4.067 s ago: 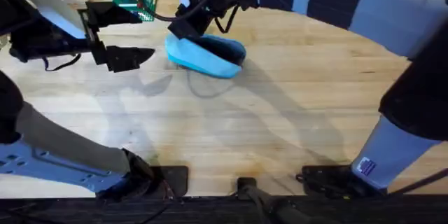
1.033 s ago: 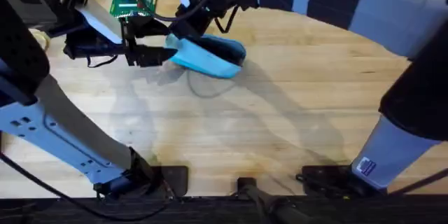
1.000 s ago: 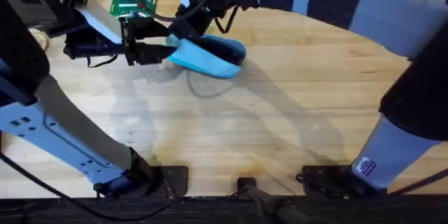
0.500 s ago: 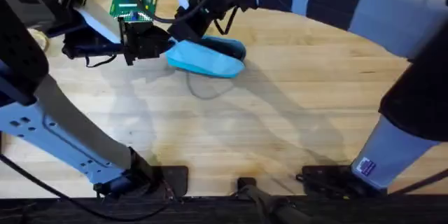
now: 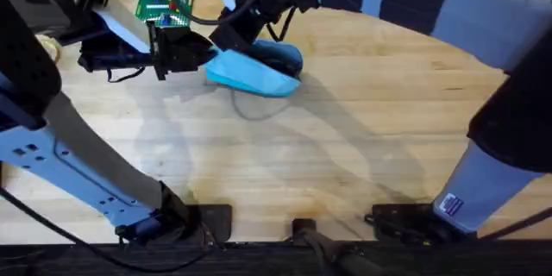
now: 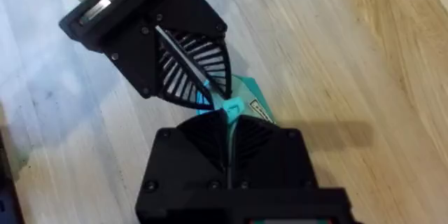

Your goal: Unzip the bag, pick up the pens from the table one at a time and place them inside, then zip the bag closed.

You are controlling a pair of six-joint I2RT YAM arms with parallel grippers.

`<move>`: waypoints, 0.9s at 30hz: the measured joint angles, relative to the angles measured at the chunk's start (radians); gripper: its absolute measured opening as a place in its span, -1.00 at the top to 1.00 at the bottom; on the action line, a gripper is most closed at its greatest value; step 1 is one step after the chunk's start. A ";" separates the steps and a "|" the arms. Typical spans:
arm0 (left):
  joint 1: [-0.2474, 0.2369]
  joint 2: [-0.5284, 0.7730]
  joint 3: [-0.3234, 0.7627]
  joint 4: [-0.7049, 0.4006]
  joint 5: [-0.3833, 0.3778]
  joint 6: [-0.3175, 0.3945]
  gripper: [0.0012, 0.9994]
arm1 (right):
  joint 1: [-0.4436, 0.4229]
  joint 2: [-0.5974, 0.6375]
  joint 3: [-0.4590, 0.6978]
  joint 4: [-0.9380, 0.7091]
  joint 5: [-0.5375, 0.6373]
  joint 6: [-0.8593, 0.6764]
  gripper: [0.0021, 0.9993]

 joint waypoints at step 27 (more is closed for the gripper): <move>-0.039 0.000 0.000 0.000 0.026 0.000 0.92 | -0.125 0.000 0.014 -0.131 -0.115 0.002 0.94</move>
